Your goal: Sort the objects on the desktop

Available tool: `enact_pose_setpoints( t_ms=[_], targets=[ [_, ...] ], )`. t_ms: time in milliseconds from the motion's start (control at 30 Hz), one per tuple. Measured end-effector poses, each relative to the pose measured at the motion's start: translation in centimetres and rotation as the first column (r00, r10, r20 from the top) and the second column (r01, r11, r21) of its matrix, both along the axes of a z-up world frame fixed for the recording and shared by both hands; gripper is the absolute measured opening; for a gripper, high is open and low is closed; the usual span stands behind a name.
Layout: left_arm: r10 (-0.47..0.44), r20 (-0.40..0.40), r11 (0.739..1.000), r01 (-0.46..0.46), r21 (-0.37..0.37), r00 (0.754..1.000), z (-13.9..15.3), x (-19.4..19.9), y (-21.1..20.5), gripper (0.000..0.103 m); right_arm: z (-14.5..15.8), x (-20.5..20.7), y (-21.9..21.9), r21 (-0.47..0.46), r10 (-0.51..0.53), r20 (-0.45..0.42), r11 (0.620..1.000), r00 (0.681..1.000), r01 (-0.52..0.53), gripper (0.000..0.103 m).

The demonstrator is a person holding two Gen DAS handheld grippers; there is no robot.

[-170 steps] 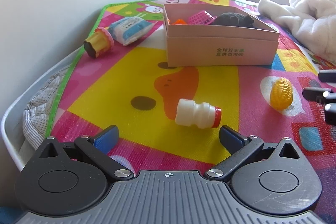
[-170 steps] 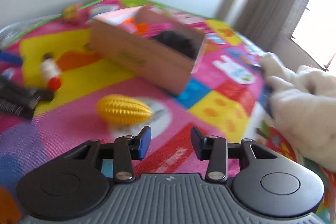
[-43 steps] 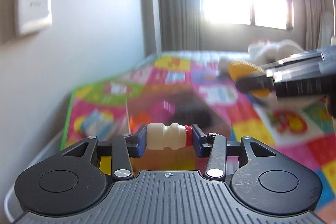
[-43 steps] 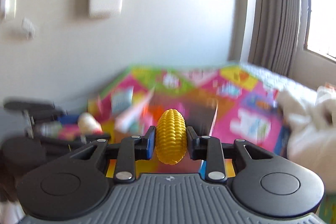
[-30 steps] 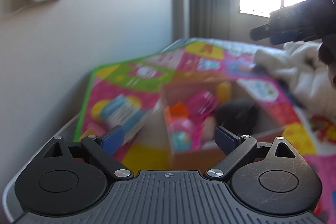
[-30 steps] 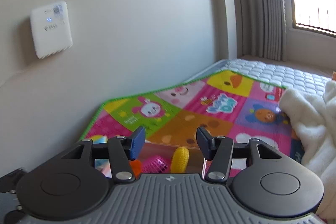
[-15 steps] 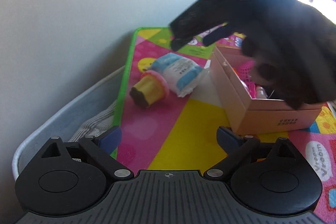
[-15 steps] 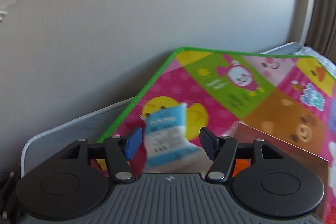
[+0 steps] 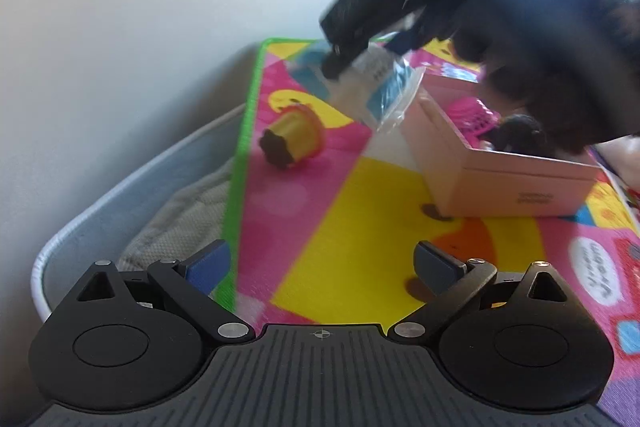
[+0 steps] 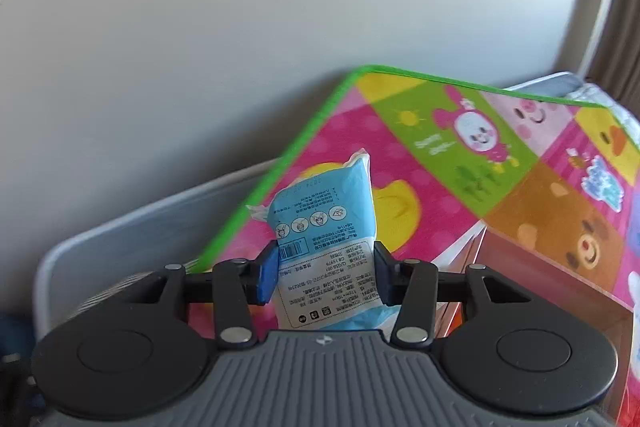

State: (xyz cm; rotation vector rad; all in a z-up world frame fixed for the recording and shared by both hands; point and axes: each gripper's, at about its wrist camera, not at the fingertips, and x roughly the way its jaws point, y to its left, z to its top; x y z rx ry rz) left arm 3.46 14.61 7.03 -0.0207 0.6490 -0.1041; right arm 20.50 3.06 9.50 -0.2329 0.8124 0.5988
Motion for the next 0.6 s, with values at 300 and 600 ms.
enact_pose_setpoints(
  t_ms=[300,600],
  targets=[
    [-0.055,-0.028,0.998,0.054,-0.035,0.998,-0.4,-1.7,-1.1,0.102,1.4,-3.7,-1.1,-0.004,0.052,-0.02,0.999,0.998,-0.052,0.073],
    [-0.021,-0.047,0.999,0.019,-0.035,0.999,-0.4,-2.5,0.6,0.102,-5.8,-0.3,8.3,-0.196,0.132,0.023,0.973,0.991,-0.125,0.042]
  ],
)
